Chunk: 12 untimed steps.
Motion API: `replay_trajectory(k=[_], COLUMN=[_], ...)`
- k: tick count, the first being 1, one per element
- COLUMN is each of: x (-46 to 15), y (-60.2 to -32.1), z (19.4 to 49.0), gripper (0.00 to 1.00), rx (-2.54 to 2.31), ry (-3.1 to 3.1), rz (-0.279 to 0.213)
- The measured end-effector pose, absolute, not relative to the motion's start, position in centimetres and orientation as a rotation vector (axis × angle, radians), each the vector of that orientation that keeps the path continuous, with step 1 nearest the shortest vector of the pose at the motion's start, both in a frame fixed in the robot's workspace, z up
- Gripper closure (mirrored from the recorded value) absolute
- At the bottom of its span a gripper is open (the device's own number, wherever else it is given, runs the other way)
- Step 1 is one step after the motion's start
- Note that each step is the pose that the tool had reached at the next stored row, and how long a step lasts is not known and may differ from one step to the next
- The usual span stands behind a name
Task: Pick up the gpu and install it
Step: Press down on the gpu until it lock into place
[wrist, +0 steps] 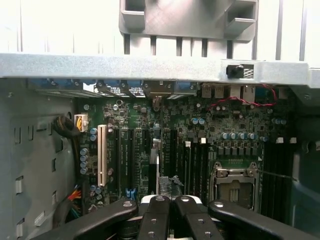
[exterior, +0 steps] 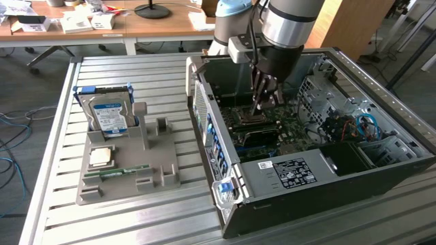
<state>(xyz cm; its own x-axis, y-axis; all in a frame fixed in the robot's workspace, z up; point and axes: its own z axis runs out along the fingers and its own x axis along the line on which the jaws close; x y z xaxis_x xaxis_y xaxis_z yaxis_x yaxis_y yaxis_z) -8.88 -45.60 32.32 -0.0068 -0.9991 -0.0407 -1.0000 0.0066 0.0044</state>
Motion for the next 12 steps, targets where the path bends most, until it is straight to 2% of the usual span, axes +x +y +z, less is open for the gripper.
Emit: replay_trajectory(k=[12], x=[-8.88], y=[-45.6], z=[33.2], gripper=[0.89], rx=[-2.195], ry=[2.21], rz=[0.05])
